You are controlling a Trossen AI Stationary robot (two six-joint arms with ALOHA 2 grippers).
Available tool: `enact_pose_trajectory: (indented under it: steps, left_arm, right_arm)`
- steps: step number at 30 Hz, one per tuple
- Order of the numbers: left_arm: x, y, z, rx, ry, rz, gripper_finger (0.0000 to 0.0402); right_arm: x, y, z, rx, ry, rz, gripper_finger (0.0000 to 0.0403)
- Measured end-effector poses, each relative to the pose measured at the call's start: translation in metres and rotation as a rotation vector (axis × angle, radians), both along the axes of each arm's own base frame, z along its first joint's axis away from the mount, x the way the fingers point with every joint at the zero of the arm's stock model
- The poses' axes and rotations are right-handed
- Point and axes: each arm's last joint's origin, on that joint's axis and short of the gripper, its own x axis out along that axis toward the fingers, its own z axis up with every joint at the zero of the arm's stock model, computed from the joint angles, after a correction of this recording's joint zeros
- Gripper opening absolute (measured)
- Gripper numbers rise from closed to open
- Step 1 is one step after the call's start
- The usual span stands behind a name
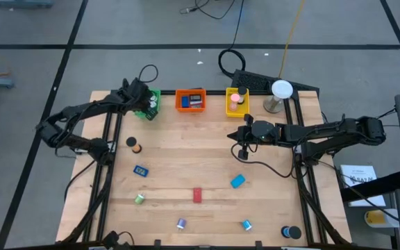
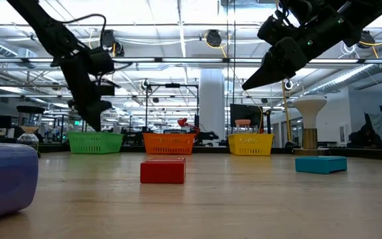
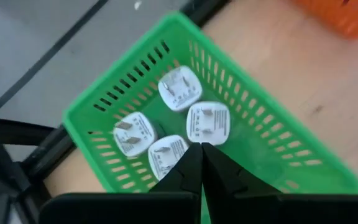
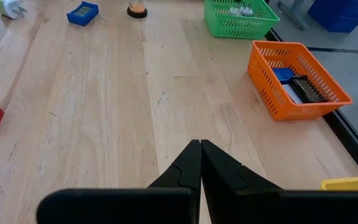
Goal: Pick & Place Office items
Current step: Put the blue digital clock into the orange bin
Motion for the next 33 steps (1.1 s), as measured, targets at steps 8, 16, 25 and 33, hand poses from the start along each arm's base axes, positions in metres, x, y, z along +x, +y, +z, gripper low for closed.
enact_pose_trajectory:
  steps: [8,16,25,33]
  left_arm:
    - [0.01,-0.032,0.028,0.044,-0.103,-0.062,0.0005]
    - [0.045,-0.071,0.041,0.101,-0.23,-0.269,0.0013]
    - [0.074,-0.12,0.029,0.183,-0.544,-0.594,0.0017]
    - [0.068,-0.155,0.0,0.091,-0.577,-0.71,0.0021]
  right_arm:
    - [-0.001,0.002,-0.006,0.075,-0.03,0.038,0.0001]
    - [-0.014,0.006,-0.028,0.09,-0.247,0.149,0.0002]
    - [-0.014,0.006,-0.021,0.07,-0.341,0.154,0.0004]
    - [-0.014,0.005,-0.02,0.051,-0.35,0.104,0.0004]
